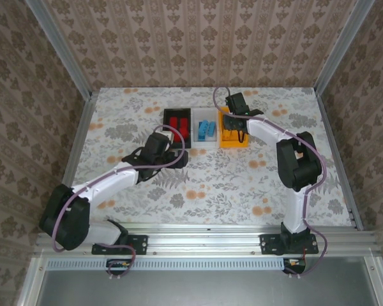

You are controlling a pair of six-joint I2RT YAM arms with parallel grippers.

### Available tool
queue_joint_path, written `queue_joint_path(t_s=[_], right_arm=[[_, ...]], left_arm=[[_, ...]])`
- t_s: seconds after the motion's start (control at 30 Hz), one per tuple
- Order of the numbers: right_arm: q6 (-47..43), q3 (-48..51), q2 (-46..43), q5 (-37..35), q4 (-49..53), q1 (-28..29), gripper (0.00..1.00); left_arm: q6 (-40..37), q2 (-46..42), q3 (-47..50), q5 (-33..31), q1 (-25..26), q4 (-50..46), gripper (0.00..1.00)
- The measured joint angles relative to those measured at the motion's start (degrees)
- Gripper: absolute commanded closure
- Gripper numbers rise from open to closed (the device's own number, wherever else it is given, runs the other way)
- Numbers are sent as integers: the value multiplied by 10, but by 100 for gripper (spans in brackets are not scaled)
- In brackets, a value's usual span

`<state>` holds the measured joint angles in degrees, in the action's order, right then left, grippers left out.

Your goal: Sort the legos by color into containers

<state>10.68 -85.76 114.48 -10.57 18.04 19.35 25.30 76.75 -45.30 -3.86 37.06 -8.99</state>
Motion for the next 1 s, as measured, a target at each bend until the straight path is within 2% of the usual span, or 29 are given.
queue_joint_path(t_s=[0.1,0.27,0.43,0.47,0.5,0.53,0.83,1.0], right_arm=[[0,-1,10,3,4,0,47],[0,-1,10,3,5,-1,43],[2,21,-26,9,3,-1,30],[5,33,-45,12,2,-1,26],[8,45,-67,16,0,1,7],[8,55,-87,20,-2,2,0],[18,184,-315,24,-77,51,0],[-1,299,-410,-14,-157,87,0]], left_arm=[[0,-7,0,-3,0,-7,0],[-8,-20,0,-5,5,-9,0],[-24,-45,0,-32,28,-19,0],[-27,-56,0,-43,32,-22,0],[-31,-68,0,-53,37,-23,0],[-34,-82,0,-64,39,-23,0],[-41,-215,38,-167,54,24,0],[-43,-191,40,-261,60,26,0]])
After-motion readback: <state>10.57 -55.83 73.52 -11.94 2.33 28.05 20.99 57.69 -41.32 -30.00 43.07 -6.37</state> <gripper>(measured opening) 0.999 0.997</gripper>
